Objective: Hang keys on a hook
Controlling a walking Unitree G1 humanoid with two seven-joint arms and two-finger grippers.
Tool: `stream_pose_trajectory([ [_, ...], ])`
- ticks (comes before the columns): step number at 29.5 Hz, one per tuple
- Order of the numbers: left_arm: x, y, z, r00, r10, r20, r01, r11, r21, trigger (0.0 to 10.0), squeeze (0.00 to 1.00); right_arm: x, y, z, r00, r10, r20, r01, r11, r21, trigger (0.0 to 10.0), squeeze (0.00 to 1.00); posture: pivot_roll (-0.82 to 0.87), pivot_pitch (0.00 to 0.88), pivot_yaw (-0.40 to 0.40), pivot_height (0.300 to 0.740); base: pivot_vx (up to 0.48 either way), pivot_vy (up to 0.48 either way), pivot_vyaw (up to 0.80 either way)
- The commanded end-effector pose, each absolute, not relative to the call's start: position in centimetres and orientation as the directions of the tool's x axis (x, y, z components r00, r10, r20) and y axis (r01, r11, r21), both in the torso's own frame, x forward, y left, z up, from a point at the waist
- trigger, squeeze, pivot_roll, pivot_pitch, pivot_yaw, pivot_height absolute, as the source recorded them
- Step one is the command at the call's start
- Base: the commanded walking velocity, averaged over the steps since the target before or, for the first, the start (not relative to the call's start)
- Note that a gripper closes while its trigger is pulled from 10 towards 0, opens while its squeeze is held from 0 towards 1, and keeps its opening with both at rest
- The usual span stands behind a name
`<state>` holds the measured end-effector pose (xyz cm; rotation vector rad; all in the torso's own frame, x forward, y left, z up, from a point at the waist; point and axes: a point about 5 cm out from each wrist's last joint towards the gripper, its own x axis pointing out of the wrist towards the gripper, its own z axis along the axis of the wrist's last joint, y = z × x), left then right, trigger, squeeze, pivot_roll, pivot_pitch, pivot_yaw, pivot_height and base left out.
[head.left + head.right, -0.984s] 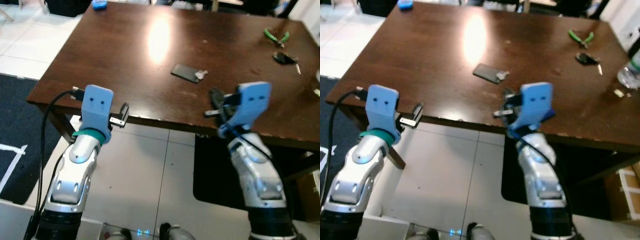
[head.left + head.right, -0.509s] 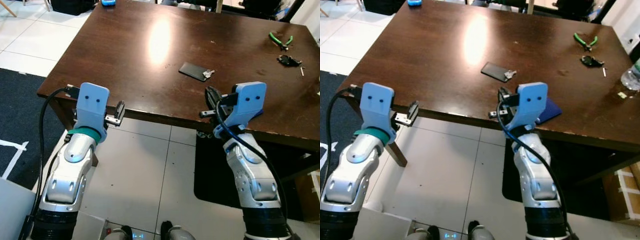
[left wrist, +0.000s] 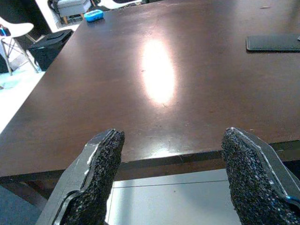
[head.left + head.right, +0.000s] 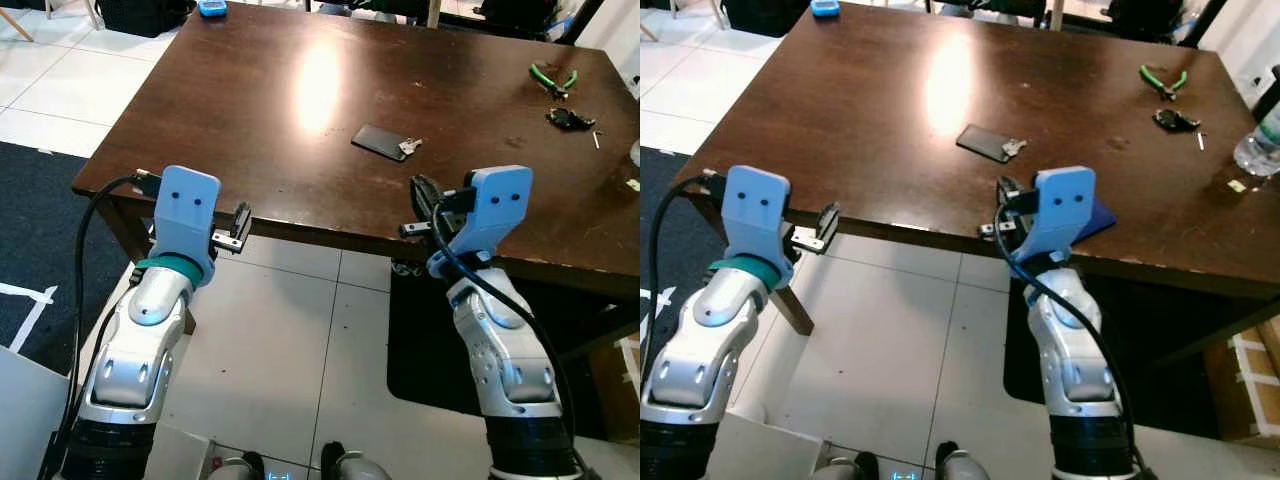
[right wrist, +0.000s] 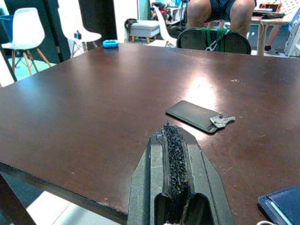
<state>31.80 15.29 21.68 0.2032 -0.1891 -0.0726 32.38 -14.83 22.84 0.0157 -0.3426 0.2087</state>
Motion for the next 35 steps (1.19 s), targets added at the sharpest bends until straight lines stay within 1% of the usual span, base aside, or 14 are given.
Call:
stream_pose_trajectory([
  [1,31.7,15.3,20.8,0.985,-0.094,0.145,0.063,0.976,0.206,10.0,0.0,32.3,-15.0,22.1,0.929,0.191,0.317,-0.196,0.98,-0.015,10.0,0.0,-0.16,0.171,0.069,0.74,0.0,0.0,0.0],
  [9,32.9,15.2,20.0,0.99,-0.099,0.104,0.074,0.972,0.223,10.0,0.0,33.3,-14.1,21.9,0.929,0.214,0.301,-0.217,0.976,-0.022,10.0,0.0,-0.15,0.159,0.039,0.74,0.0,0.0,0.0],
  [10,33.1,15.1,20.2,0.989,-0.099,0.106,0.073,0.971,0.226,10.0,0.0,33.6,-14.1,22.0,0.929,0.217,0.301,-0.221,0.975,-0.021,10.0,0.0,-0.15,0.17,0.005,0.74,0.0,0.0,0.0],
  [16,33.8,14.9,21.6,0.983,-0.107,0.152,0.068,0.968,0.24,10.0,0.0,34.6,-13.9,22.7,0.92,0.255,0.298,-0.256,0.966,-0.037,10.0,0.0,-0.15,0.176,-0.047,0.74,0.0,0.0,0.0],
  [19,34.1,14.9,22.1,0.981,-0.101,0.168,0.059,0.969,0.238,10.0,0.0,35.1,-13.9,23.0,0.913,0.283,0.293,-0.278,0.959,-0.059,10.0,0.0,-0.16,0.167,-0.1,0.74,0.0,0.0,0.0],
  [21,34.1,14.9,22.2,0.98,-0.101,0.17,0.057,0.968,0.245,10.0,0.0,35.1,-13.8,23.1,0.911,0.291,0.293,-0.285,0.956,-0.065,10.0,0.0,-0.16,0.167,-0.1,0.74,0.0,0.0,0.0],
  [22,34.3,14.7,22.3,0.979,-0.103,0.176,0.058,0.968,0.244,10.0,0.0,35.4,-13.8,23.2,0.908,0.302,0.289,-0.294,0.953,-0.071,10.0,0.0,-0.17,0.159,-0.138,0.74,0.0,0.0,0.0],
  [25,34.3,14.7,22.4,0.978,-0.104,0.18,0.058,0.968,0.244,10.0,0.0,35.5,-13.6,23.3,0.906,0.313,0.287,-0.304,0.95,-0.077,10.0,0.0,-0.17,0.159,-0.138,0.74,0.0,0.0,0.0],
  [26,34.4,14.6,22.6,0.976,-0.102,0.19,0.054,0.969,0.239,10.0,0.0,35.7,-13.5,23.4,0.902,0.324,0.284,-0.314,0.946,-0.081,10.0,0.0,-0.18,0.153,-0.168,0.74,0.0,0.0,0.0],
  [27,34.4,14.6,22.6,0.976,-0.102,0.19,0.054,0.969,0.239,10.0,0.0,35.7,-13.5,23.4,0.902,0.324,0.284,-0.314,0.946,-0.081,10.0,0.0,-0.18,0.153,-0.168,0.74,0.0,0.0,0.0],
  [28,34.5,14.4,22.7,0.974,-0.099,0.202,0.049,0.97,0.236,10.0,0.0,36.0,-13.5,23.6,0.899,0.336,0.281,-0.325,0.942,-0.087,10.0,0.0,-0.18,0.144,-0.191,0.74,0.0,0.0,0.0],
  [29,34.5,14.4,22.7,0.974,-0.099,0.202,0.049,0.97,0.236,10.0,0.0,36.0,-13.5,23.6,0.899,0.336,0.281,-0.325,0.942,-0.087,10.0,0.0,-0.18,0.144,-0.191,0.74,0.0,0.0,0.0],
  [31,34.5,14.2,22.8,0.972,-0.093,0.216,0.042,0.972,0.23,10.0,0.0,36.6,-13.4,24.0,0.894,0.354,0.275,-0.342,0.935,-0.091,10.0,0.0,-0.18,0.13,-0.222,0.74,0.0,0.0,0.0],
  [35,34.5,13.9,22.6,0.972,-0.084,0.218,0.033,0.973,0.229,10.0,0.0,37.2,-13.2,24.4,0.889,0.369,0.271,-0.356,0.93,-0.098,10.0,0.0,-0.18,0.124,-0.237,0.74,0.0,0.0,0.0],
])
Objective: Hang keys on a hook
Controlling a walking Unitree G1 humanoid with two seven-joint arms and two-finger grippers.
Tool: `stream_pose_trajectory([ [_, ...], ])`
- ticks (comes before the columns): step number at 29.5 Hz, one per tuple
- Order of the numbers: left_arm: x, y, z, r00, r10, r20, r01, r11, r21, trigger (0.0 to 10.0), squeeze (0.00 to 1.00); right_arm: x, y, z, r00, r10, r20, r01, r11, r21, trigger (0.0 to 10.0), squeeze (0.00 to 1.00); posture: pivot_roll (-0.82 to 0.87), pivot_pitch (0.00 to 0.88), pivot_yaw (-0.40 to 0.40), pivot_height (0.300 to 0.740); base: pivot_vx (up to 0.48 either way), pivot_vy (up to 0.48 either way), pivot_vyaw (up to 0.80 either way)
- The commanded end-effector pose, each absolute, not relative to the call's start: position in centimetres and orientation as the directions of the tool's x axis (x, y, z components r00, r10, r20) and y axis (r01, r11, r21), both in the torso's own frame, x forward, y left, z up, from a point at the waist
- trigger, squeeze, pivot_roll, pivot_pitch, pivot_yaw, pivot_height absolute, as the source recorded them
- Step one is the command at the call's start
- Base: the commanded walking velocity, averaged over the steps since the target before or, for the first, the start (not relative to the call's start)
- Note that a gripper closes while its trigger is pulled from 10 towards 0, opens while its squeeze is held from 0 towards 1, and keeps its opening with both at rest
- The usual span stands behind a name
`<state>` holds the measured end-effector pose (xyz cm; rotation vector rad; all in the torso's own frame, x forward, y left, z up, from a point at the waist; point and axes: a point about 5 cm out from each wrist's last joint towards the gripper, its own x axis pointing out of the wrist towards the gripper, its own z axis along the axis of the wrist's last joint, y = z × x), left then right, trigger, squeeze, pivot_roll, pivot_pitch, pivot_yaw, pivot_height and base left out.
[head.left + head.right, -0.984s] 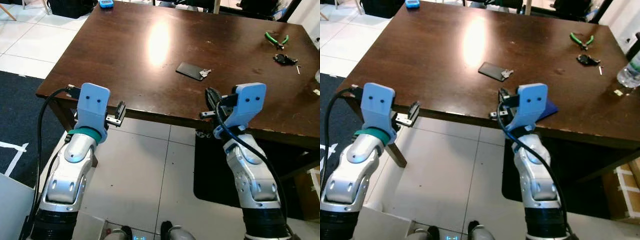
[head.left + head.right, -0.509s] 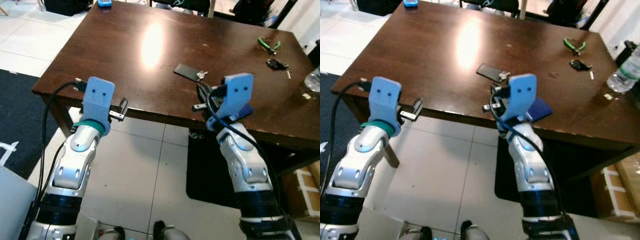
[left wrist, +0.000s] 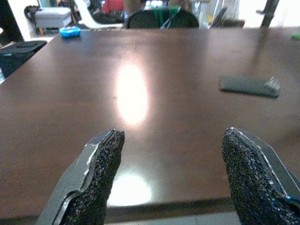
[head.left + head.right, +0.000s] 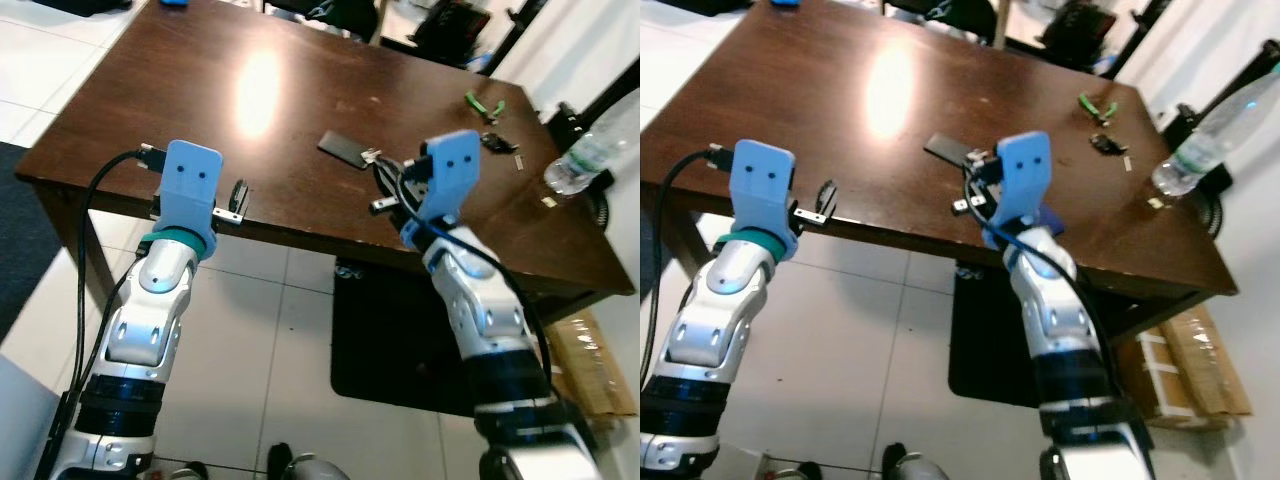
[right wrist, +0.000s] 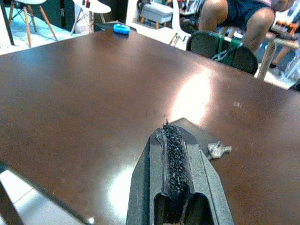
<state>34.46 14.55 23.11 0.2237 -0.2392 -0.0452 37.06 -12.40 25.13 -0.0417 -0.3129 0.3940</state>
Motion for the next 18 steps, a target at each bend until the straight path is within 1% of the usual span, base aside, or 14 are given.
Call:
stream_pose_trajectory([
  [1,34.56,13.84,22.54,0.973,-0.081,0.218,0.03,0.973,0.228,10.0,0.0,37.29,-13.12,24.5,0.887,0.374,0.271,-0.36,0.927,-0.101,10.0,0.0,-0.18,0.122,-0.244,0.74,0.0,0.0,0.0],
  [11,34.87,13.61,22.74,0.971,-0.073,0.229,0.021,0.974,0.225,10.0,0.0,37.7,-13.15,24.78,0.881,0.385,0.274,-0.37,0.923,-0.107,10.0,0.0,-0.18,0.113,-0.254,0.74,0.0,0.0,0.0],
  [17,34.87,13.64,22.7,0.97,-0.07,0.231,0.018,0.975,0.223,10.0,0.0,37.79,-13.17,24.88,0.879,0.385,0.281,-0.37,0.923,-0.107,10.0,0.0,-0.18,0.114,-0.244,0.74,0.0,0.0,0.0],
  [18,34.82,13.69,22.61,0.971,-0.071,0.23,0.019,0.975,0.223,10.0,0.0,37.77,-13.24,24.84,0.88,0.379,0.286,-0.365,0.925,-0.103,10.0,0.0,-0.18,0.116,-0.224,0.74,0.0,0.0,0.0],
])
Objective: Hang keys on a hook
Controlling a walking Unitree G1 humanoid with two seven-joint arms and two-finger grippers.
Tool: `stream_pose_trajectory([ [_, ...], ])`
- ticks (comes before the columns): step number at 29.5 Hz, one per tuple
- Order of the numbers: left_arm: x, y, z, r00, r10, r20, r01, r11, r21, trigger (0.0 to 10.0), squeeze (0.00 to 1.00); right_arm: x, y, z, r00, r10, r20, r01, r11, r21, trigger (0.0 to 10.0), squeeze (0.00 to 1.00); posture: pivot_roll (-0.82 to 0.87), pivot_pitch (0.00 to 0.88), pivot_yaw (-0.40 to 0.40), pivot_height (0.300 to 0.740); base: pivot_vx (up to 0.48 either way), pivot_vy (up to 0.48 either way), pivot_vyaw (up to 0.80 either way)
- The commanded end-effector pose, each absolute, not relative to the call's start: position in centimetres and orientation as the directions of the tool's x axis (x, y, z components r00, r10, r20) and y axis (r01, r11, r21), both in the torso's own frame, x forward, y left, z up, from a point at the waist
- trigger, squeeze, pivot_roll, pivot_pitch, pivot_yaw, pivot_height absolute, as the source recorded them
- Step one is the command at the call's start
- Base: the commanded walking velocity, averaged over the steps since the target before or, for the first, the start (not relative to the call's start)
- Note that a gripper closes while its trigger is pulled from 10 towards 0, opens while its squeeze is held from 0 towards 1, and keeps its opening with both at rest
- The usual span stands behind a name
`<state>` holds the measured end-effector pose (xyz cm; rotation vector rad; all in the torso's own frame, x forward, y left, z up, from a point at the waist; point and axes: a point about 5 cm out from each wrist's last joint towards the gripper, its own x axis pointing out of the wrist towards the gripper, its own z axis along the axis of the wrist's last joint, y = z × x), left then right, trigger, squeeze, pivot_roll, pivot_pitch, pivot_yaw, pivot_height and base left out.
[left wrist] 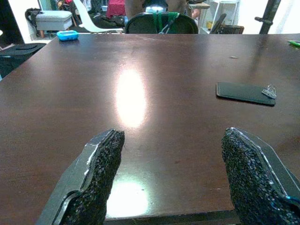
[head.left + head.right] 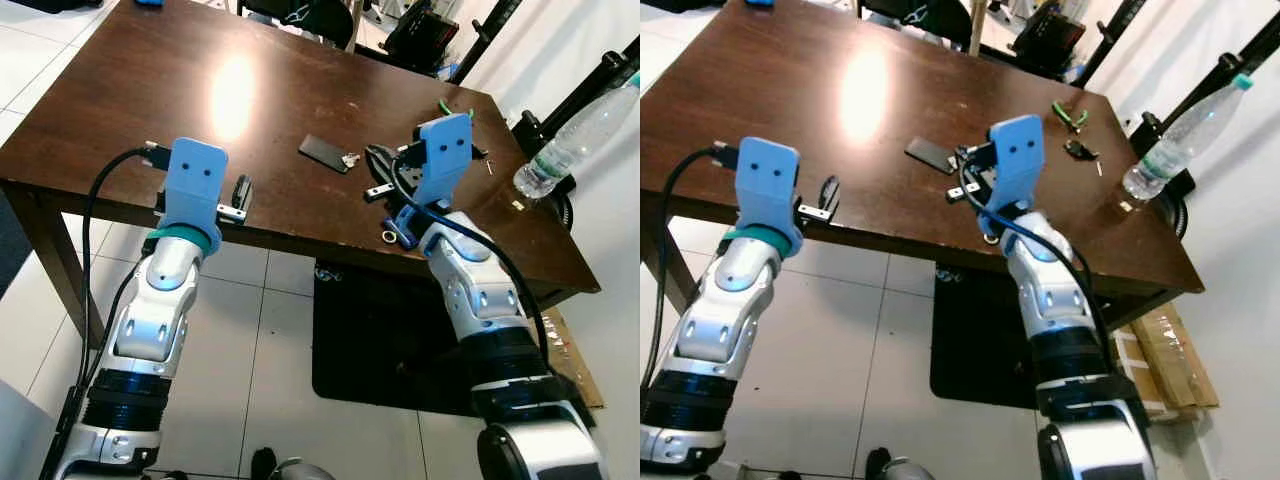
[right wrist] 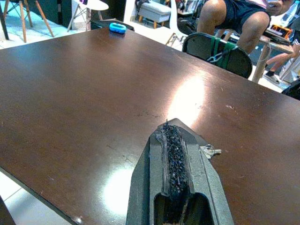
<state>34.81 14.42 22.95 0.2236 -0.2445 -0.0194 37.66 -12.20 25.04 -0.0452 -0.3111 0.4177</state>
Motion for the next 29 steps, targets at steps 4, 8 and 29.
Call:
stream_pose_trajectory([
  [4,34.5,13.8,22.3,0.973,-0.079,0.218,0.028,0.974,0.224,10.0,0.0,37.5,-13.6,24.5,0.889,0.344,0.304,-0.334,0.939,-0.087,10.0,0.0,-0.16,0.1,-0.146,0.74,0.0,0.0,0.0],
  [8,33.9,13.9,21.9,0.972,-0.107,0.207,0.061,0.974,0.217,10.0,0.0,36.6,-14.0,23.6,0.899,0.296,0.323,-0.292,0.954,-0.061,10.0,0.0,-0.16,0.102,-0.046,0.74,0.0,0.0,0.0],
  [29,33.2,12.1,21.3,0.968,-0.185,0.167,0.165,0.978,0.129,10.0,0.0,33.7,-16.5,21.5,0.935,0.18,0.307,-0.174,0.984,-0.047,10.0,0.0,-0.21,0.127,0.043,0.74,0.0,0.0,-0.46],
])
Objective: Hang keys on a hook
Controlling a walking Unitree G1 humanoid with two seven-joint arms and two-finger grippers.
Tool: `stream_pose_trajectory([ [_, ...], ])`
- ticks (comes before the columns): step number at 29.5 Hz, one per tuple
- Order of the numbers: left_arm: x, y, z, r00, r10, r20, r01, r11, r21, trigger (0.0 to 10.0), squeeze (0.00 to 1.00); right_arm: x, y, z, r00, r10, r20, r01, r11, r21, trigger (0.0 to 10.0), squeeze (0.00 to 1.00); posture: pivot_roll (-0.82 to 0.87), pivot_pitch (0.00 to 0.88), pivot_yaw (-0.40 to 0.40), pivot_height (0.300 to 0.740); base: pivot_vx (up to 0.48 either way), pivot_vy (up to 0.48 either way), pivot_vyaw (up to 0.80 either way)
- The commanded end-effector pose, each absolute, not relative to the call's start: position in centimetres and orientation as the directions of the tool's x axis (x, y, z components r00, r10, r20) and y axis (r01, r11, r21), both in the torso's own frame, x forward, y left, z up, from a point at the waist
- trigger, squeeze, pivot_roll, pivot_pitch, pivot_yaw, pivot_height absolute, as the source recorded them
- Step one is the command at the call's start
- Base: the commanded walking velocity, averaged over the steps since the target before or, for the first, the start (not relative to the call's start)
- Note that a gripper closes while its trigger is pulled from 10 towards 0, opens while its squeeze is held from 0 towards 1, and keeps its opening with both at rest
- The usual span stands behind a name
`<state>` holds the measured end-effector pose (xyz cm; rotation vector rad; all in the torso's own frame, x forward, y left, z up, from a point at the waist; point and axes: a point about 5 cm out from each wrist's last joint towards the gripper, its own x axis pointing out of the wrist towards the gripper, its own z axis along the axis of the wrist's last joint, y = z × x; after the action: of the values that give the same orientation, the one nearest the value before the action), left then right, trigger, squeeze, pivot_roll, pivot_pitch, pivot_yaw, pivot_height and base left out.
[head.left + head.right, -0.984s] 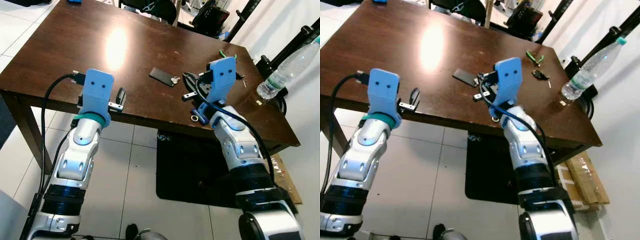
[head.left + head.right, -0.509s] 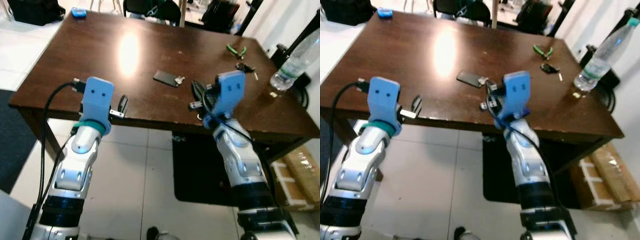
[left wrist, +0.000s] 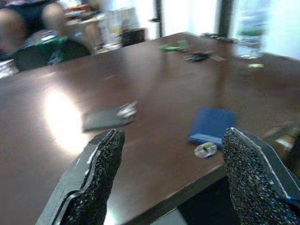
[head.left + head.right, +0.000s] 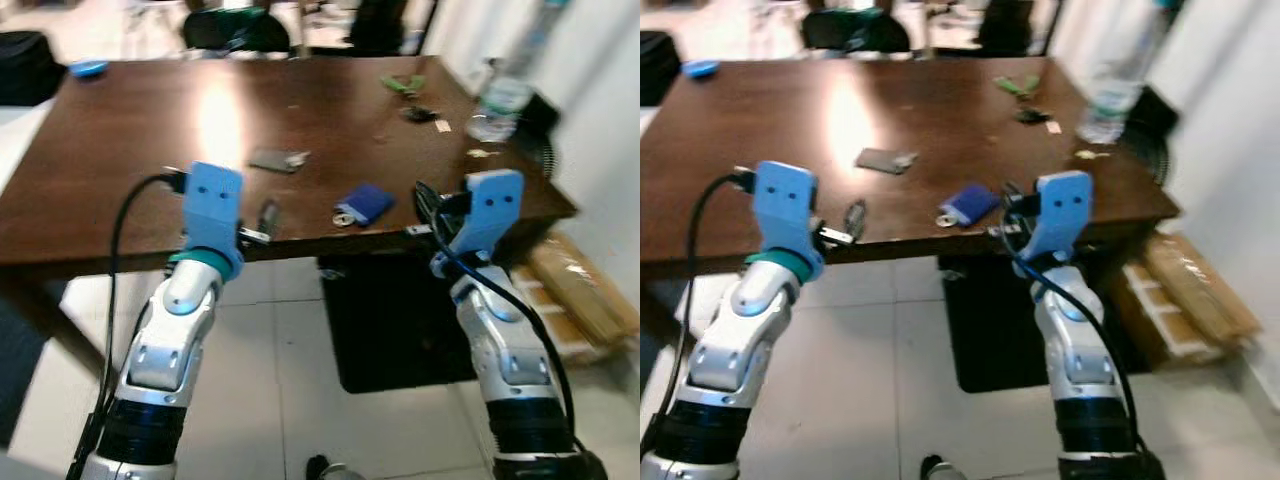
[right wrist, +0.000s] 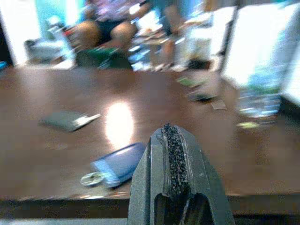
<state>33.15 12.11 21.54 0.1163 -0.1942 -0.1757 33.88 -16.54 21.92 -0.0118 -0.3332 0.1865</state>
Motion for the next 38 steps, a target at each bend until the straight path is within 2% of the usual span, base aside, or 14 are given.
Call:
stream_pose_trajectory([
  [1,33.2,12.1,21.3,0.969,-0.184,0.167,0.163,0.978,0.132,10.0,0.0,33.6,-16.5,21.5,0.934,0.18,0.308,-0.172,0.984,-0.051,10.0,0.0,-0.22,0.132,0.05,0.74,0.0,0.0,-0.8],
  [9,32.8,12.0,21.4,0.964,-0.201,0.173,0.167,0.967,0.192,10.0,0.0,33.5,-16.5,21.7,0.935,0.16,0.315,-0.153,0.987,-0.049,10.0,0.0,-0.2,0.135,0.062,0.74,0.0,0.0,-0.78],
  [19,32.6,11.9,21.2,0.964,-0.197,0.178,0.159,0.966,0.206,10.0,0.0,33.4,-15.9,22.3,0.919,0.195,0.342,-0.178,0.981,-0.081,10.0,0.0,-0.2,0.127,0.062,0.74,0.0,0.0,0.0],
  [22,32.6,12.1,21.2,0.966,-0.187,0.18,0.153,0.97,0.187,10.0,0.0,33.3,-15.5,22.5,0.914,0.209,0.349,-0.167,0.975,-0.146,10.0,0.0,-0.19,0.124,0.063,0.74,0.0,0.0,0.8],
  [38,32.6,12.0,21.6,0.964,-0.192,0.186,0.153,0.967,0.203,10.0,0.0,33.4,-15.6,22.6,0.914,0.197,0.354,-0.164,0.979,-0.122,10.0,0.0,-0.19,0.116,0.073,0.74,0.0,0.0,0.78],
])
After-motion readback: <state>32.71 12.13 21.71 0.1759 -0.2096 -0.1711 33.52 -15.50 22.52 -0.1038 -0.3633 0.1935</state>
